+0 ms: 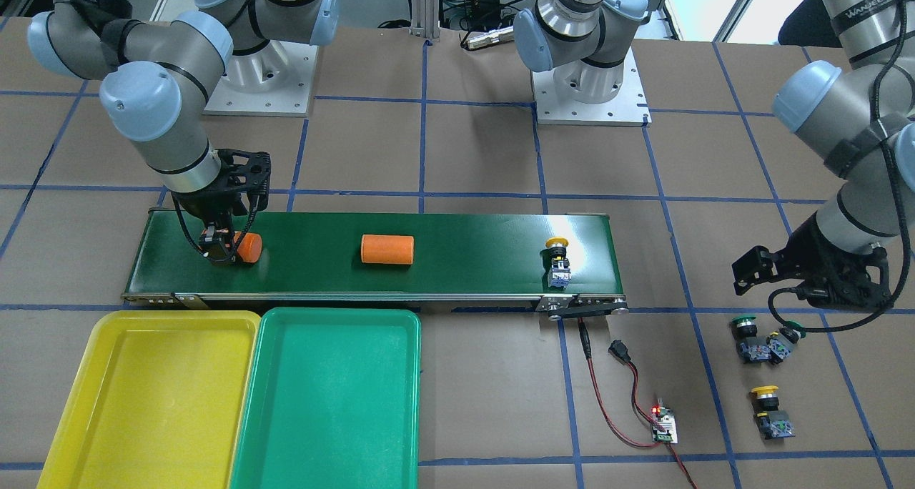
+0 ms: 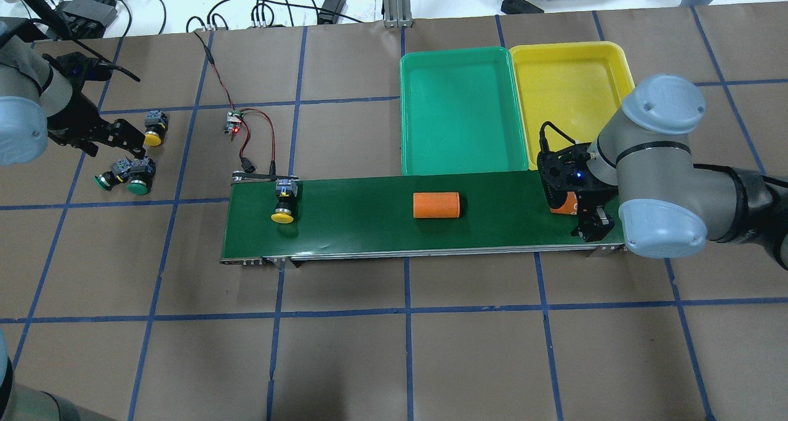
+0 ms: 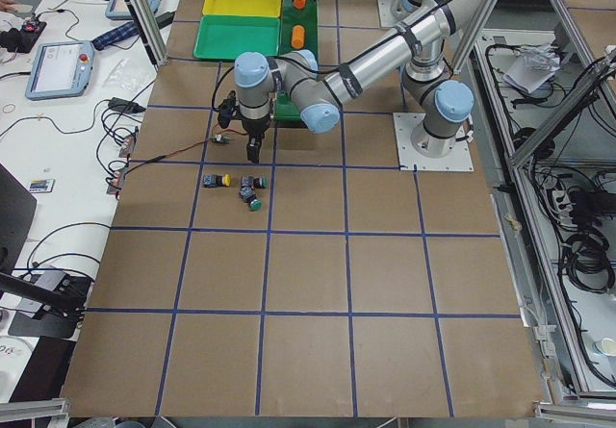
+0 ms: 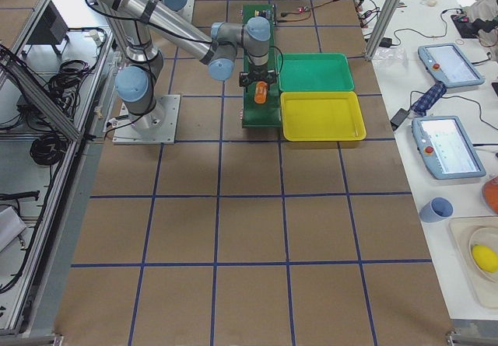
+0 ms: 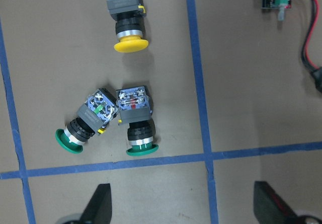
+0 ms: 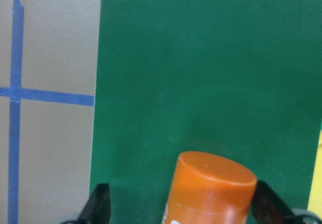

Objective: Sort buttons by color to trays
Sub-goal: 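Reach left gripper over another yellow button while right lowers toward the cylinder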

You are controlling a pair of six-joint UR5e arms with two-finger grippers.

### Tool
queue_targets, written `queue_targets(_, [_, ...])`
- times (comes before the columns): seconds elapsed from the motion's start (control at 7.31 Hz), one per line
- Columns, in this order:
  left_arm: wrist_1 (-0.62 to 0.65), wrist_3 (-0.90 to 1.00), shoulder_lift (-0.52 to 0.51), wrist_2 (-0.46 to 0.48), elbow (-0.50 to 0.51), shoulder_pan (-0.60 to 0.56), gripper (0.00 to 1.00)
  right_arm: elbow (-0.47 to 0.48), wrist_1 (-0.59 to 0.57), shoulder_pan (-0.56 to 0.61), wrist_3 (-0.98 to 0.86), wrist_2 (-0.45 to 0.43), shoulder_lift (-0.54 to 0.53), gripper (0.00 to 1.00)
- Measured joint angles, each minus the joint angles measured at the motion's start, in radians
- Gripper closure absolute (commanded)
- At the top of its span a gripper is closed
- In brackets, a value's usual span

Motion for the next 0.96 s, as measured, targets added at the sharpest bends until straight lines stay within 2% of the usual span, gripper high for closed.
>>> queue_targets(0.96, [0.010, -0.001, -0.022, -0.006, -0.004, 0.015, 0.00, 0.025, -0.001, 0.001, 0.000, 0.005, -0.001, 0.00])
